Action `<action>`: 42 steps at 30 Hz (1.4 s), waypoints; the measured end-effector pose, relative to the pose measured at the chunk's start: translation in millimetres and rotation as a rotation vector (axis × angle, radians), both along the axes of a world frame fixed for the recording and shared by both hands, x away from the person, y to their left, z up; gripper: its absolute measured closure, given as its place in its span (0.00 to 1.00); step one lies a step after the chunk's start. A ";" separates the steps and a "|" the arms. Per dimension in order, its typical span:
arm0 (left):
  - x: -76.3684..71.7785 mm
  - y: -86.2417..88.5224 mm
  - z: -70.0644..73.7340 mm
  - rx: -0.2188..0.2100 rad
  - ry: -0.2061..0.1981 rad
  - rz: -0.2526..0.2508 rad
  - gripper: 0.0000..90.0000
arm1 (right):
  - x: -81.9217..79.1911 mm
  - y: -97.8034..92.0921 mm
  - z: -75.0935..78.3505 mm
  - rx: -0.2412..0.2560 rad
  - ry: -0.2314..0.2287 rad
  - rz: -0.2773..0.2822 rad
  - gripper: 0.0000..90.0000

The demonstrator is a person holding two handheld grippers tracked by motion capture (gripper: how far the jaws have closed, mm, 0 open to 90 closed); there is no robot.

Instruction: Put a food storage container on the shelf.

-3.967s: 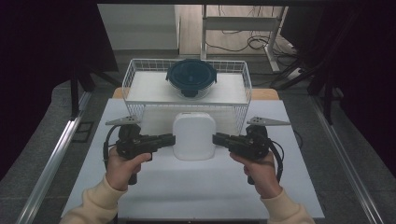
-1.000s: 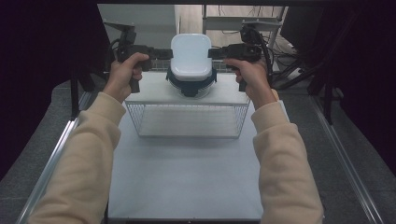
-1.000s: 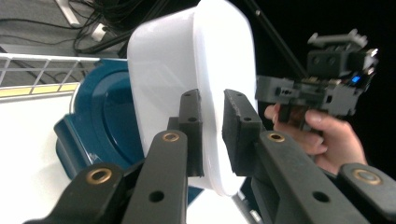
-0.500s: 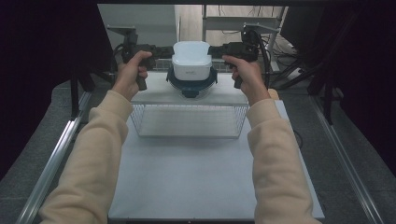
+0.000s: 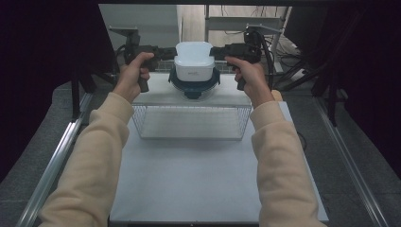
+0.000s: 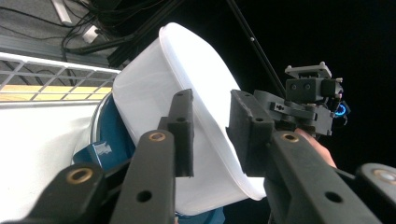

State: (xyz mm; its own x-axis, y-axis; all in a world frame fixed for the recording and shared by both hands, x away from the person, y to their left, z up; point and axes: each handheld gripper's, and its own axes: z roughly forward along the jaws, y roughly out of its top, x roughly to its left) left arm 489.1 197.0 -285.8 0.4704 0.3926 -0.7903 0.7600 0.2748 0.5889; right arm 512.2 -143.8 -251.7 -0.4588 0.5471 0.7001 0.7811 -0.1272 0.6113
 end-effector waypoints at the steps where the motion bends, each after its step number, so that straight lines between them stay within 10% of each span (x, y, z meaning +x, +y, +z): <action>1: -1.0 -0.4 0.8 0.010 -0.010 0.004 0.71 | -0.9 0.9 0.7 -0.006 -0.015 -0.005 0.60; 11: -35.9 1.4 14.5 0.231 -0.185 0.070 0.40 | -38.8 -7.3 17.2 -0.148 -0.268 -0.011 0.35; 23: -124.9 8.3 -10.6 0.391 -0.356 0.057 0.33 | -104.5 -41.4 -19.6 -0.252 -0.429 0.039 0.32; 33: -179.5 7.1 -69.4 0.498 -0.382 0.035 0.32 | -162.9 -61.7 -67.2 -0.325 -0.516 0.073 0.32; 42: -207.6 10.4 -131.1 0.515 -0.323 0.023 0.32 | -196.1 -76.5 -116.6 -0.340 -0.466 0.110 0.32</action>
